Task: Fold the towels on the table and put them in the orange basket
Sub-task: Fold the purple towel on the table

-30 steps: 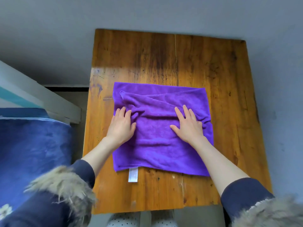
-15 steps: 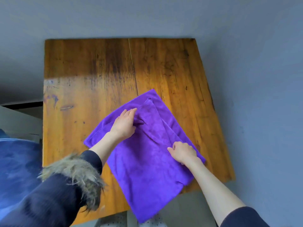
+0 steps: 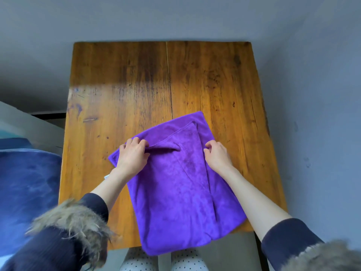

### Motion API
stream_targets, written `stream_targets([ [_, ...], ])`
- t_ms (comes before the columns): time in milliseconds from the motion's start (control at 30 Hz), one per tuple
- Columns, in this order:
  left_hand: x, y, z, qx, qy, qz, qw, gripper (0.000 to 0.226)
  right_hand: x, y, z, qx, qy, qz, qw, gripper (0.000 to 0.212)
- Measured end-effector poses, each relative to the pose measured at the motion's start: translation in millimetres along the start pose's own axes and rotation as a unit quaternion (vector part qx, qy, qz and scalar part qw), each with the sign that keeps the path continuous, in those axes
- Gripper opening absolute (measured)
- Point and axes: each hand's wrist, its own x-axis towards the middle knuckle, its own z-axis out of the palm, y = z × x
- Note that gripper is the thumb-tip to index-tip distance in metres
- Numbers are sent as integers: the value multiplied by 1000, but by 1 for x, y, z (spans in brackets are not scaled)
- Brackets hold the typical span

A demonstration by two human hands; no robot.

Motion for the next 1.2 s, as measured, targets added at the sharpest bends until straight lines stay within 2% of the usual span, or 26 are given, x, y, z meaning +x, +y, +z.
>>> stream_targets([
  [100,-2,-8,-1,-11,-3,-13,1000,25,9,-2,8,17,-6,16,1000,24],
  [200,-8,-16,-4,-36,16,-32,999,20,11,-3,10,20,-19,31,999,9],
  [267,-12,-22,-6,-60,28,-42,997,17,11,-3,9,16,-15,24,999,6],
  [400,-16,-26,-19,-176,47,-5,983,13,10,1,4,30,16,-2,999,5],
  [500,-19,-19,-38,-237,70,39,968,11,1,8,-7,52,74,-22,996,6],
  [667,-25,-17,-53,-331,91,29,939,7,-21,19,-30,133,222,-27,966,2],
  [767,-21,-20,-45,-305,76,6,949,7,-11,26,-31,124,177,10,976,9],
  [867,-15,-32,-28,-196,41,-73,977,16,13,25,-24,108,94,47,989,23],
  [1000,-15,-49,-18,-106,21,-142,984,20,51,6,-20,150,77,59,984,39],
  [1100,-15,-58,-17,-76,-5,-158,985,20,75,-9,-22,192,74,62,977,40],
  [1200,-15,-64,-17,-106,-13,-142,984,20,87,-20,-24,151,62,34,986,32],
])
